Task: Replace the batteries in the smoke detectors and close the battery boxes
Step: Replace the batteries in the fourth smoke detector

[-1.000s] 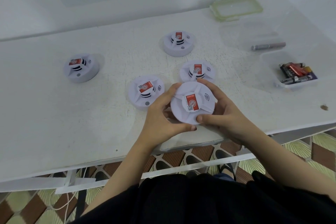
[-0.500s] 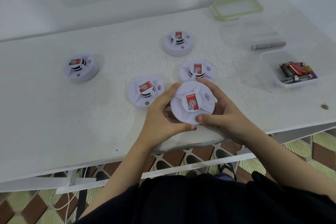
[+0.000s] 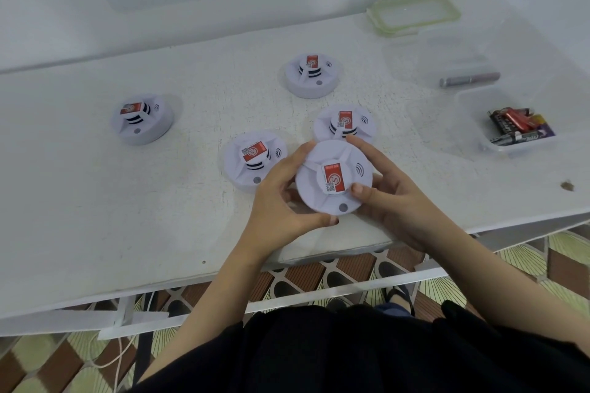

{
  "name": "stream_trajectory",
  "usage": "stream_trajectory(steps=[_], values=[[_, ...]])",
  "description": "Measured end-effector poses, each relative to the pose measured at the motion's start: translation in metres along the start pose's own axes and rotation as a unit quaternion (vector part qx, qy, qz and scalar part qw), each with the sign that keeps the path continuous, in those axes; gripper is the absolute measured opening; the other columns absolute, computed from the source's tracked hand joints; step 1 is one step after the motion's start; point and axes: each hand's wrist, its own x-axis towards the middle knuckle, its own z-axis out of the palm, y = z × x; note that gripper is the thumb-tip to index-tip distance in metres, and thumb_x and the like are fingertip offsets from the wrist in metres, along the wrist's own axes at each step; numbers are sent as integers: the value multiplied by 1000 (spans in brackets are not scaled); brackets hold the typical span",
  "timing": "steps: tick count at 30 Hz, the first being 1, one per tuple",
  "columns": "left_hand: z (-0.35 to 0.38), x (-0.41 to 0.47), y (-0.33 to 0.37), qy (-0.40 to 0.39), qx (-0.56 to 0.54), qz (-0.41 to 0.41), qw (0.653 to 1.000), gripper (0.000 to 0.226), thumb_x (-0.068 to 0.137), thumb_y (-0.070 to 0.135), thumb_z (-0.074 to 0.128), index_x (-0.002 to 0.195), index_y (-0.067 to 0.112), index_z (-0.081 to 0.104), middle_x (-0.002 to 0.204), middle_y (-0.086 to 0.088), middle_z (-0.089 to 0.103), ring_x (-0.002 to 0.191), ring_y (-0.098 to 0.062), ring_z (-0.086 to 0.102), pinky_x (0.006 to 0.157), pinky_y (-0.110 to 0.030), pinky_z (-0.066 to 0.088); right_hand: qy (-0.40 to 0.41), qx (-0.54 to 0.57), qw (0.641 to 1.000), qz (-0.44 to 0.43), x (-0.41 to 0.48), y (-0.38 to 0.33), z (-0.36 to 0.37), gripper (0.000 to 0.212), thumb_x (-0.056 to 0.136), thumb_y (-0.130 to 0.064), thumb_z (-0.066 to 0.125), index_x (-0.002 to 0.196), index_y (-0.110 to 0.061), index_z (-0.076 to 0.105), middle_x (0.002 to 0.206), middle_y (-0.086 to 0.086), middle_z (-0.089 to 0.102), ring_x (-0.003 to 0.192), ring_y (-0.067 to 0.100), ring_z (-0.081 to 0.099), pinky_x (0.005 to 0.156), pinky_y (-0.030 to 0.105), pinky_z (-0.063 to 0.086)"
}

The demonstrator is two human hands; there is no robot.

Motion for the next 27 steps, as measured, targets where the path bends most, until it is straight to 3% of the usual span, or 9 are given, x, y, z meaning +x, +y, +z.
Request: stream_trajectory(steps=[12, 15, 27], values=[[1, -2, 1, -4, 12, 2, 1000, 94, 60, 33, 83, 142, 35, 38, 138, 4, 52, 129, -16, 50, 95, -48, 53, 5, 8, 1000, -10, -1, 0, 0, 64, 78, -2, 68, 133, -28, 47, 114, 14, 67, 107, 29, 63, 82, 38, 54], [1, -2, 2, -5, 15, 3, 1000, 94, 61, 34, 82, 143, 34, 37, 137, 6, 52, 128, -15, 50, 95, -48, 53, 3, 18, 1000, -7, -1, -1, 0, 65, 73, -7, 66, 132, -28, 49, 113, 14, 67, 107, 30, 63, 81, 37, 54], [1, -4, 2, -10, 17, 12, 1000, 91, 63, 32, 79, 142, 36, 35, 137, 5, 51, 129, -13, 50, 101, -43, 49, -10, 39, 999, -5, 1, 2, -4, 64, 77, 8, 54, 134, -21, 45, 112, 15, 67, 105, 30, 63, 82, 36, 54]])
